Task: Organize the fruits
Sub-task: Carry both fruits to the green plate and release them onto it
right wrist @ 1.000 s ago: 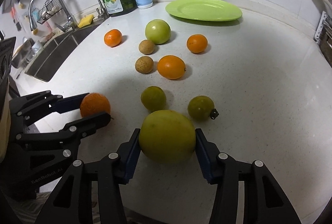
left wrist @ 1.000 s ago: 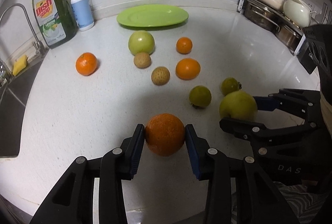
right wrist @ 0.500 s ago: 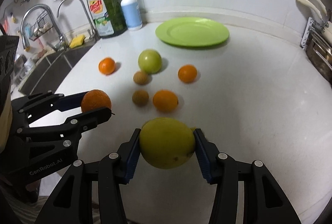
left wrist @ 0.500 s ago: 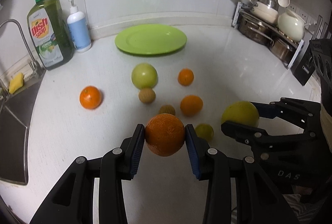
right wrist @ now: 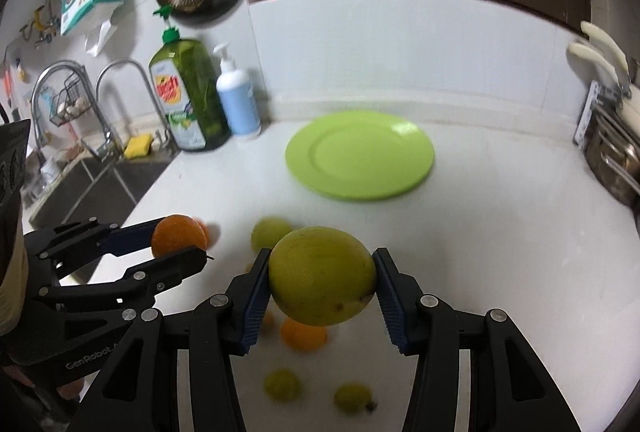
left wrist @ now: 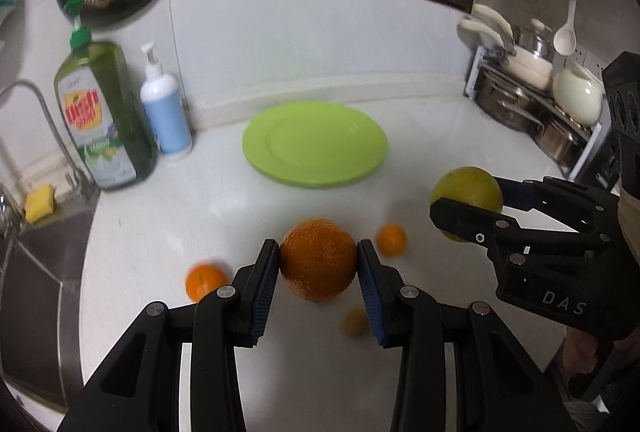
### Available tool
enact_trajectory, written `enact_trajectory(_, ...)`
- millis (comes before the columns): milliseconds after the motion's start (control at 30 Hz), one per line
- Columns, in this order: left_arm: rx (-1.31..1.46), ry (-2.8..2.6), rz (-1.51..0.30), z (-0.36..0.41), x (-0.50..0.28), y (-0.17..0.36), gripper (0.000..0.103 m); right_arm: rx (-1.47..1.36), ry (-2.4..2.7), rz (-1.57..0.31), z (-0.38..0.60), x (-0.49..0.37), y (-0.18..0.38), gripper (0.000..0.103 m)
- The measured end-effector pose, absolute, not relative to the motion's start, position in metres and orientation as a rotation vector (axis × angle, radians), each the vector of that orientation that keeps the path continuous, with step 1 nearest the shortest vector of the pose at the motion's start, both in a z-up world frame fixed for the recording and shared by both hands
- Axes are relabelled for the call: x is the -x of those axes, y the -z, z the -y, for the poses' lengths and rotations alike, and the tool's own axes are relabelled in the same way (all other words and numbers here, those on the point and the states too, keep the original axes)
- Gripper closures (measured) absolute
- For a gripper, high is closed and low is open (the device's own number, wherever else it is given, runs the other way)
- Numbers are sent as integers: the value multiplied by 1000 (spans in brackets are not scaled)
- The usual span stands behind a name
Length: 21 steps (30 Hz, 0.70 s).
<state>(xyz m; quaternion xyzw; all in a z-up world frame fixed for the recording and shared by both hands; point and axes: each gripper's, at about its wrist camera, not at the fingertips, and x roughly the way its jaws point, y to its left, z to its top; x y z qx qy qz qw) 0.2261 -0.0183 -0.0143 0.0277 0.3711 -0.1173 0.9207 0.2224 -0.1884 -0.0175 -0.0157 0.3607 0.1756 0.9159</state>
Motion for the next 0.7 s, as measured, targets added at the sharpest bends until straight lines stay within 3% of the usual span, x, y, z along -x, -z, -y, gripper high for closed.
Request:
enact_trajectory(367,-77,270,-725,21,-306,-4,64,44,-339,-704,184,-296,0,53)
enact_trajectory(700,-90,295,-825,29,-402,13,64,61,-306,-787,184,-384,15,53)
